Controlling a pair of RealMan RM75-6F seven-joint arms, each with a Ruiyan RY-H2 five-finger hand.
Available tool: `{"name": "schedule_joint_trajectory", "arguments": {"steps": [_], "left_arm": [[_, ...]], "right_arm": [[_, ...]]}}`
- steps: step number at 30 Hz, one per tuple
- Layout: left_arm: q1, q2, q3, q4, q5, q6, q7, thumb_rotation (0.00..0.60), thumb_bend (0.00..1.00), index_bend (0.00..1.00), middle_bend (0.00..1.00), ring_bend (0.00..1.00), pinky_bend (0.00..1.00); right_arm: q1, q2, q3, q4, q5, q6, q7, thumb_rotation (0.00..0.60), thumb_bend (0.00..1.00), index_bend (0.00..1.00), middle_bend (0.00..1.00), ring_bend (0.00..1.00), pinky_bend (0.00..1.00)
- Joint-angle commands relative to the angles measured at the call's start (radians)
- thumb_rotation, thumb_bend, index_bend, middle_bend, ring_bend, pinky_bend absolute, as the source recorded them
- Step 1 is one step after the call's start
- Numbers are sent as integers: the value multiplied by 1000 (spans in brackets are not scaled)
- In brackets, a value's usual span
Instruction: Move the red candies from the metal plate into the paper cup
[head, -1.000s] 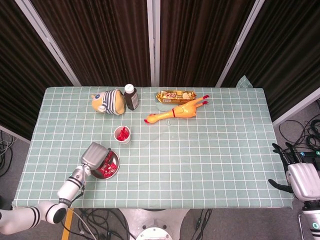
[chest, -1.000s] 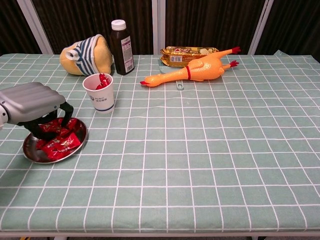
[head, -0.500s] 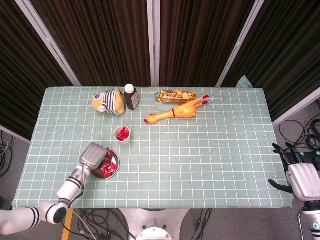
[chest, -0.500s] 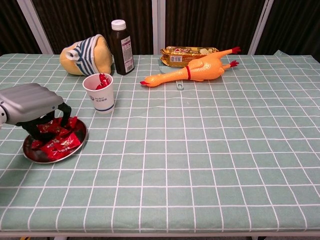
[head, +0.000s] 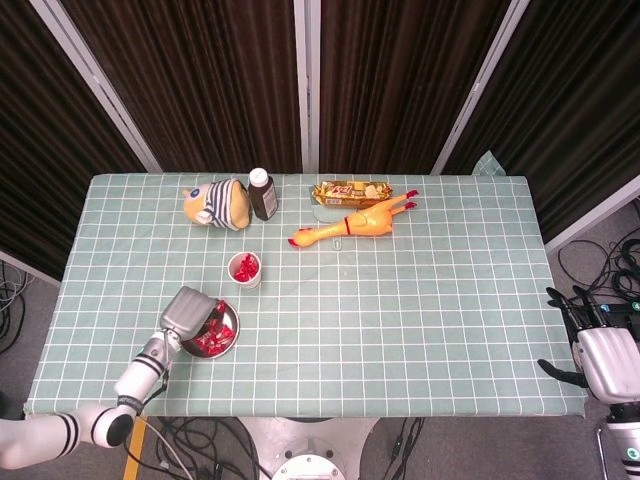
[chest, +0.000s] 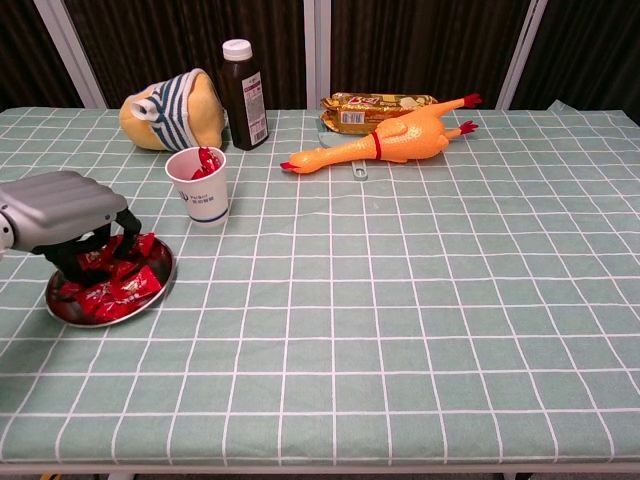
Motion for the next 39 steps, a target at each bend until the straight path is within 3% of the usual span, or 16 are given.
{"name": "schedule_joint_trajectory", "arguments": {"steps": [1,12,16,21,28,39], "left_arm": [[3,14,-6,-15,3,-4,-37,600,312,642,1000,996,1000],[8,168,-111,-181,45,68,-232,600,314,641,1000,996,1000],[-45,182,-177,-174,3,31,-245,600,314,640,1000,996,1000],[-126,160,-223,-123,-83,-49,-205,600,314,638,1000,996,1000],[-209,98,-228,-50,-201,-113,-130,600,315,634,1000,995,1000],[-260,64,-188,-7,-298,-136,-67,600,315,583,1000,993,1000]], "right_arm": [[-1,0,0,0,-1,2,0,600,15,80,240,46,251],[3,-2,1,5,0,-3,4,600,15,80,241,46,251],[5,-4,2,9,1,-7,8,600,14,80,240,45,251],[7,-6,3,13,4,-10,13,600,15,80,241,46,251],[10,-7,6,20,16,-17,19,600,15,80,240,46,251],[15,-11,9,31,27,-30,29,600,15,80,240,45,251]]}}
